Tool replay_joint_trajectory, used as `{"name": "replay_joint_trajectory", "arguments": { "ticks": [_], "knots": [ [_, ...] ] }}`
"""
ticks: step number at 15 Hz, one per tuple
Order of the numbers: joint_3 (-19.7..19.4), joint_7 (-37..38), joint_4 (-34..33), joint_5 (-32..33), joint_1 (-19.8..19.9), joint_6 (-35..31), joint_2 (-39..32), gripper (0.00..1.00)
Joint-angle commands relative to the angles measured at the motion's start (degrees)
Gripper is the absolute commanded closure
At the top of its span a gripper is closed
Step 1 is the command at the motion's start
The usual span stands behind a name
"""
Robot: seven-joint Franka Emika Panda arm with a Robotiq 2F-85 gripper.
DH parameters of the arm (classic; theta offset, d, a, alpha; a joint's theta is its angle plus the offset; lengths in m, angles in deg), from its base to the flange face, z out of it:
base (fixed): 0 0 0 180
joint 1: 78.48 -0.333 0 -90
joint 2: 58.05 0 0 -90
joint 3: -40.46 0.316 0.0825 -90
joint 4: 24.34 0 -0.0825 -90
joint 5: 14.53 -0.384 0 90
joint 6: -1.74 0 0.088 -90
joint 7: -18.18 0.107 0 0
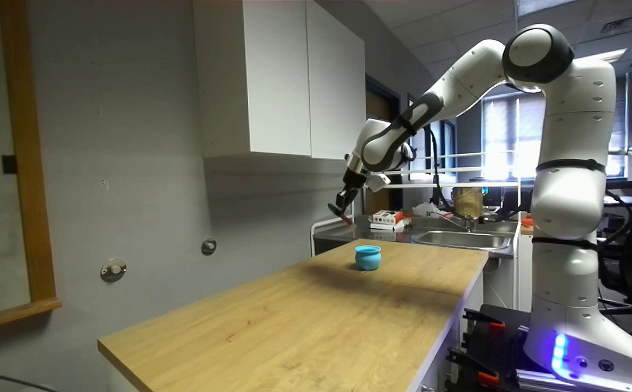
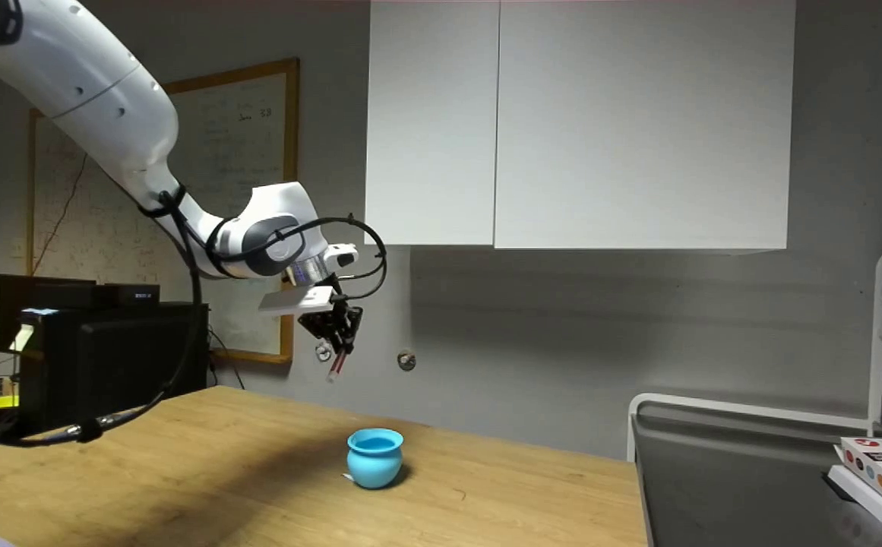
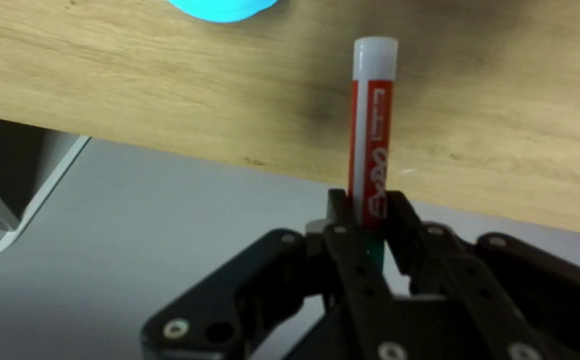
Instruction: Put the marker in the blue vase
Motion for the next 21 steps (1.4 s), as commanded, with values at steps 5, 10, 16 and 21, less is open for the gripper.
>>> {"name": "replay_joint_trajectory", "arguments": {
  "ticks": [5,10,16,21],
  "knots": [
    [-0.53,19.50,0.71,6.95,8.02,-15.70,0.11,0.88],
    [1.66,36.19,3.40,21.41,17.81,-22.83,-0.83,0.89],
    [6.19,50.57,6.56,37.01,25.27,-23.36,-0.51,0.89],
    [11.35,64.00,4.99,49.72,27.97,-20.92,-2.10,0.89]
  ]
}}
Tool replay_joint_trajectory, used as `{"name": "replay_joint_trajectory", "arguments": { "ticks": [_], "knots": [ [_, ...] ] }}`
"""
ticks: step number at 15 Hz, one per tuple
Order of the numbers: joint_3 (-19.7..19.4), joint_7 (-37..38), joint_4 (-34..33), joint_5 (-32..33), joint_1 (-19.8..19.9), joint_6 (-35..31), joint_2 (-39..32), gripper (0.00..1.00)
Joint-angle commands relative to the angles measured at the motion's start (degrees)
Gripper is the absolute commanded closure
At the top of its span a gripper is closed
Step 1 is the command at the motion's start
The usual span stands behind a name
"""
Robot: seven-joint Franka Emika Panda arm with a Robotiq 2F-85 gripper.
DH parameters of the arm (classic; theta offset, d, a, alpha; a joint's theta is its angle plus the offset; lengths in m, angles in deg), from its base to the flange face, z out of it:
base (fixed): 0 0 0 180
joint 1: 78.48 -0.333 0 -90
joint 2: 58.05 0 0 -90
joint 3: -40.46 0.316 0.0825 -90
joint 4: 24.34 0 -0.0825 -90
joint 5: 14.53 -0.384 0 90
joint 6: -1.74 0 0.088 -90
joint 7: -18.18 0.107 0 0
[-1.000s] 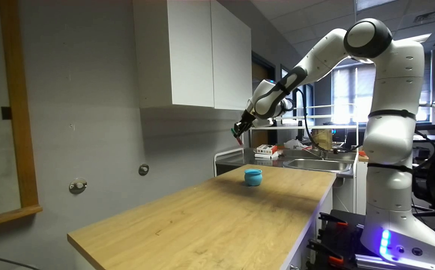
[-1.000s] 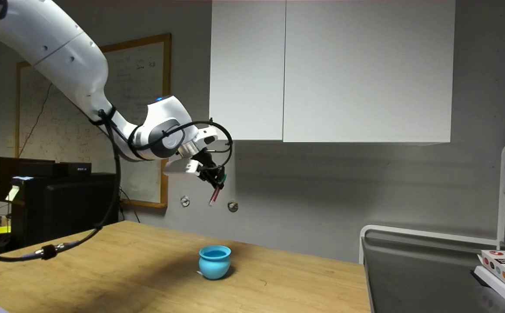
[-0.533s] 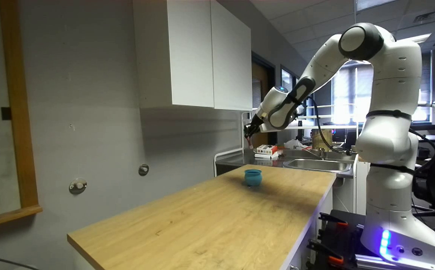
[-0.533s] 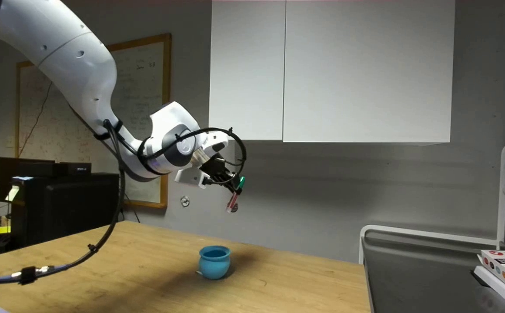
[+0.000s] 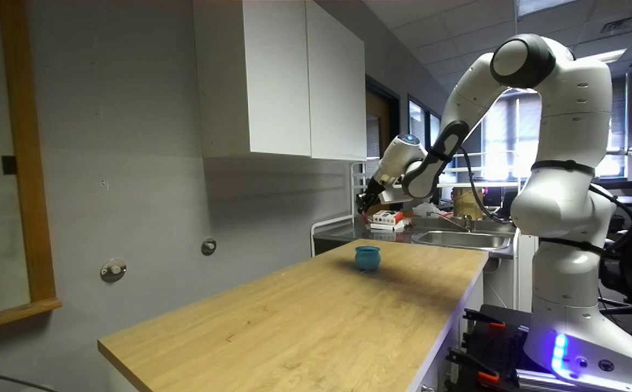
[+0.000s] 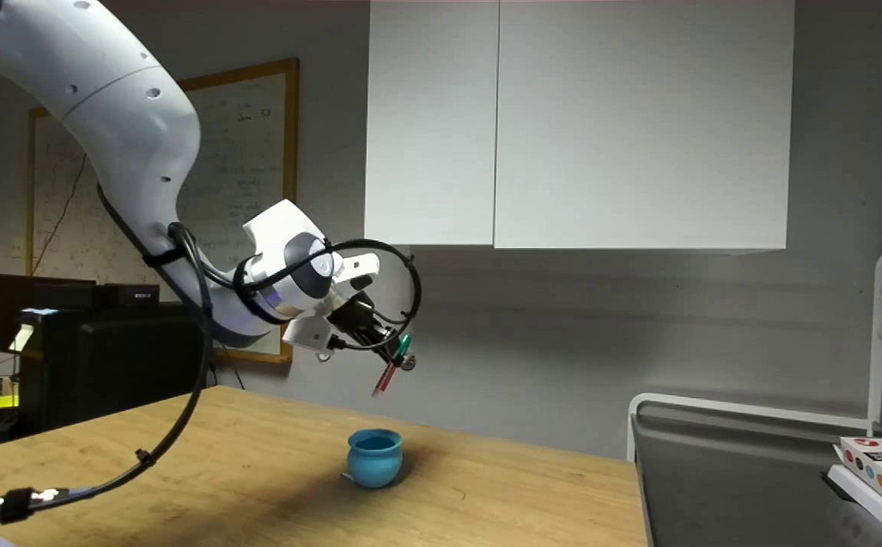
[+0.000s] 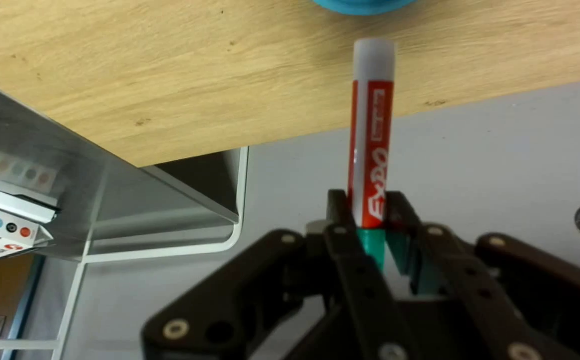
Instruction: Put the marker in the blue vase
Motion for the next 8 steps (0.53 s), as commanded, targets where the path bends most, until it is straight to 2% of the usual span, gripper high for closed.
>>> {"name": "replay_joint_trajectory", "arguments": {
  "ticks": [1,4,8],
  "knots": [
    [4.14,9.23,-2.41,8.16,1.95,2.63,-1.75,0.89],
    [5.58,17.12,-5.14,15.34,1.90,4.94,-4.70,0.89],
    [4.89,27.42,-9.99,25.56,0.67,8.28,-10.45,0.89]
  ]
}}
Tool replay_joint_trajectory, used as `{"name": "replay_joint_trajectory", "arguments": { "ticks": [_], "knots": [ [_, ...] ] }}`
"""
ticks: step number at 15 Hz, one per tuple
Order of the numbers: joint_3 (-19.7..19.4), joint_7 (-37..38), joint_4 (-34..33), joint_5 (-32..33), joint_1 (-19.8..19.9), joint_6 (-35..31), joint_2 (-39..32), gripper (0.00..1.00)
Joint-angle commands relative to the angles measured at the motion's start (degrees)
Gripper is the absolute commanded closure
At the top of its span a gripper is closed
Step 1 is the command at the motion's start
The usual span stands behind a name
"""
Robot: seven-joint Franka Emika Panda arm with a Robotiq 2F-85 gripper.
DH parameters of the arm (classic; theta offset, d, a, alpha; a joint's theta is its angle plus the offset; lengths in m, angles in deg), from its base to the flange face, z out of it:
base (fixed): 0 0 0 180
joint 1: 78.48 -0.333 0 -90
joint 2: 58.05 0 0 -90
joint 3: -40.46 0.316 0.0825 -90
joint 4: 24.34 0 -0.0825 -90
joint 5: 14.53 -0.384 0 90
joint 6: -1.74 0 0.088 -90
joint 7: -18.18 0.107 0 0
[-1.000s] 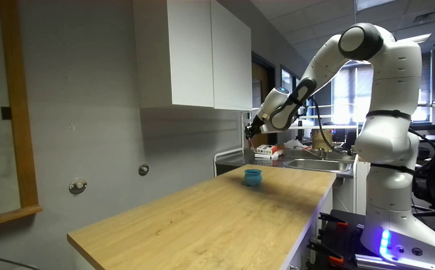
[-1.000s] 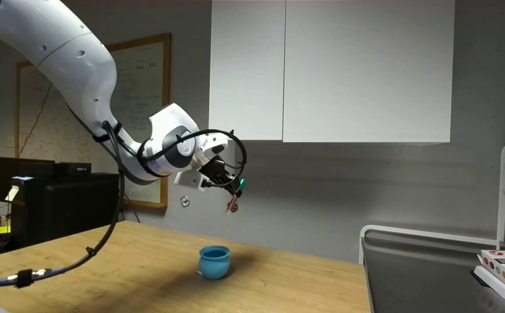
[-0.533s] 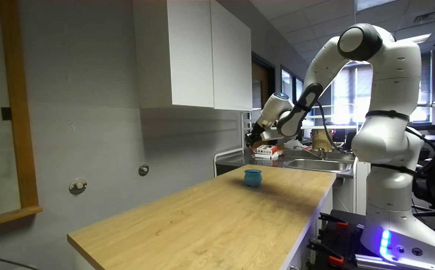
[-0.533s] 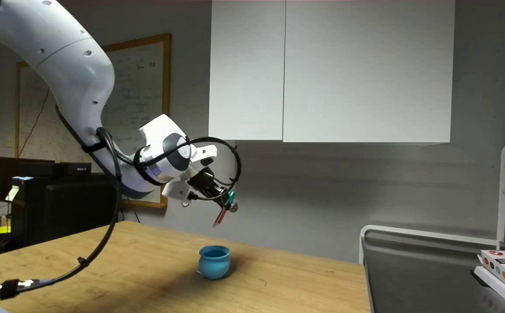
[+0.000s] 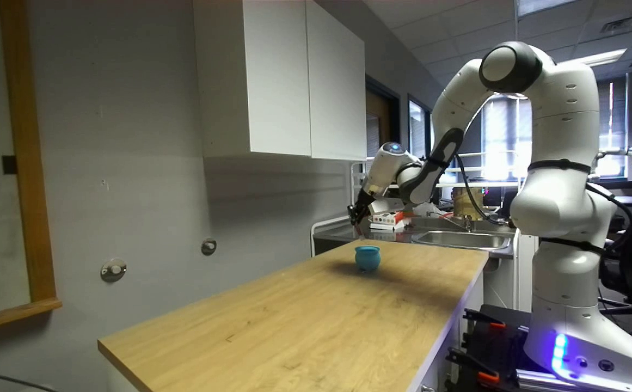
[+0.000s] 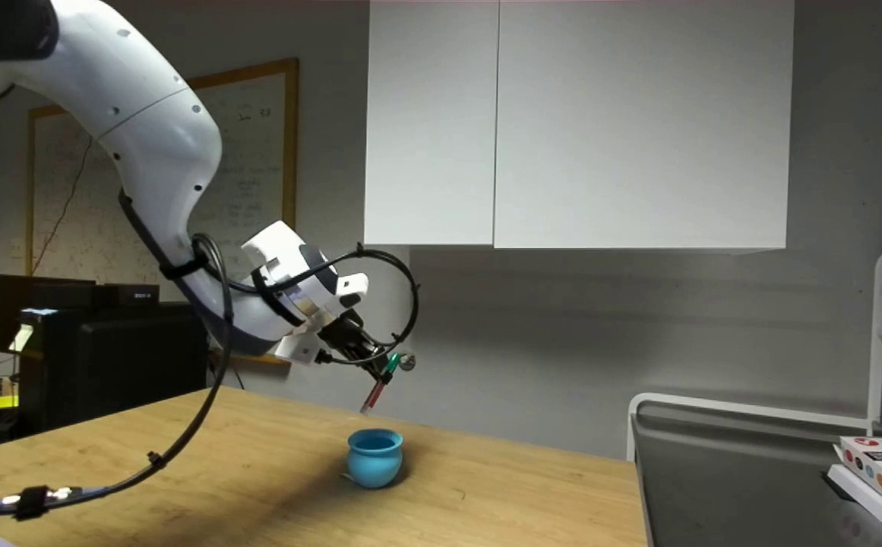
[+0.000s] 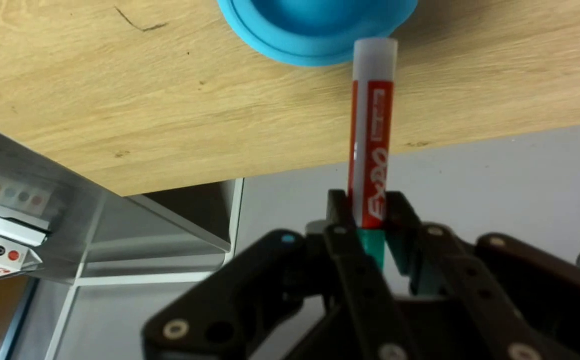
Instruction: Put the marker in the blue vase
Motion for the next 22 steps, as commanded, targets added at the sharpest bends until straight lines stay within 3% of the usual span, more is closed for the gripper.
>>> {"name": "replay_joint_trajectory", "arguments": {
  "ticks": [1,6,12,22],
  "knots": [
    [-0.08,8.72,-6.32,8.48,-0.44,2.87,-6.74,0.89],
    [-0.66,14.90,-11.06,13.85,-1.07,4.50,-12.31,0.89],
    [-0.85,17.03,-13.98,15.20,-0.92,4.79,-15.68,0.89],
    [-1.89,21.35,-11.41,18.26,-0.23,2.66,-13.62,0.89]
  ]
}}
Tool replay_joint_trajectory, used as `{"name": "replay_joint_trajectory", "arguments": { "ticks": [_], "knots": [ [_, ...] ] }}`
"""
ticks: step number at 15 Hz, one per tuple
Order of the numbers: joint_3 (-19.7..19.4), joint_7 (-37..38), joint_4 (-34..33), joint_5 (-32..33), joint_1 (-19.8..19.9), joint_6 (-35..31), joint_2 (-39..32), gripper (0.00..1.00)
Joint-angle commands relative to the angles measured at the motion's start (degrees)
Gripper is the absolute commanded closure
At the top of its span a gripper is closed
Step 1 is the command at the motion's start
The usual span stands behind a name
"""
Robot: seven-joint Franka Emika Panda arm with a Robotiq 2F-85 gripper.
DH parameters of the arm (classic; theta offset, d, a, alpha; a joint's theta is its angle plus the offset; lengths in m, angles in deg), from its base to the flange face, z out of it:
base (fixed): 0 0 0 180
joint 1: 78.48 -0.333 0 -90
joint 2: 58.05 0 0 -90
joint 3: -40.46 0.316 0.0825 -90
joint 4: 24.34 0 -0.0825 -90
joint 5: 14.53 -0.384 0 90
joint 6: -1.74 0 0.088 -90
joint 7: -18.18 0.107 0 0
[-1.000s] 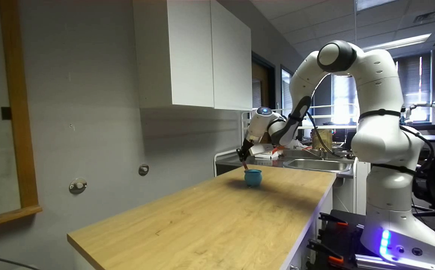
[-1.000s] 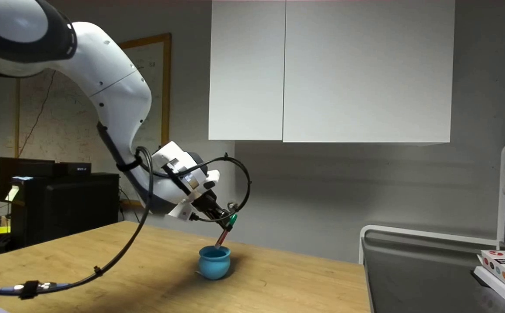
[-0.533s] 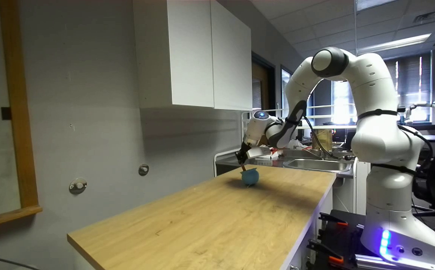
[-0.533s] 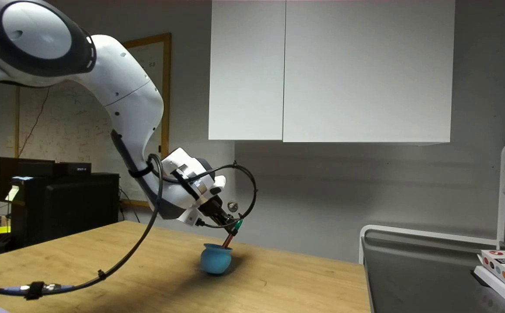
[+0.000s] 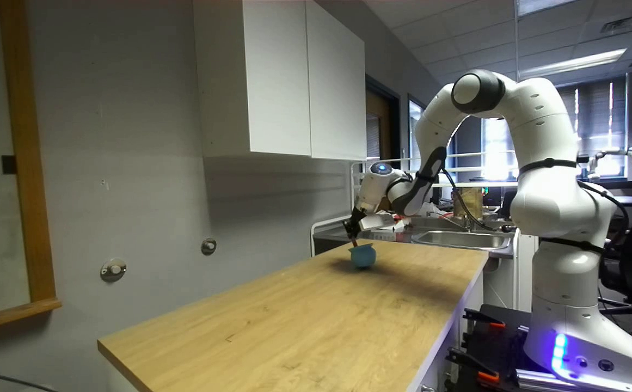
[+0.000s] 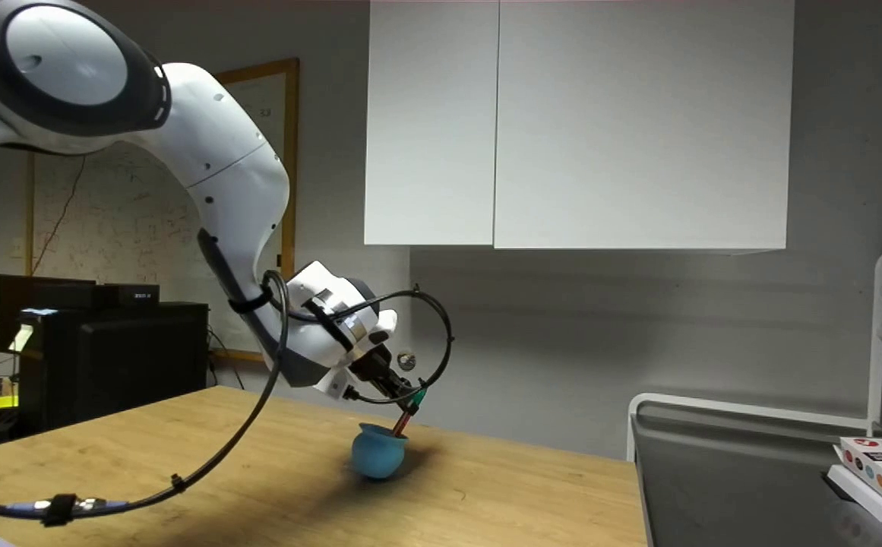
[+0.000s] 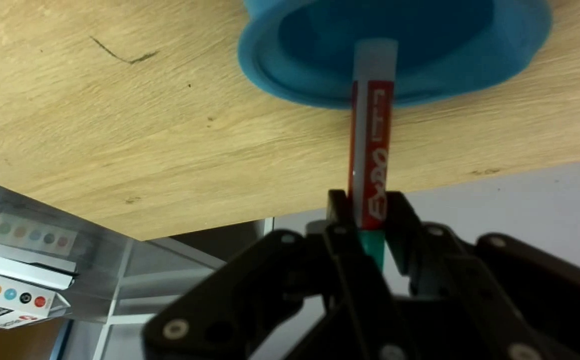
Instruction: Put the marker in the blue vase
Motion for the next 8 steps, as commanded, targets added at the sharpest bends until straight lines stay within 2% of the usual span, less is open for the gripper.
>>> {"name": "replay_joint_trajectory", "arguments": {
  "ticks": [1,8],
  "knots": [
    [-0.71,4.28,1.87,3.60,-0.06,-1.60,1.93,0.88],
    [-0.41,11.73,6.20,10.63,-0.57,-3.12,5.49,0.88]
  ]
}}
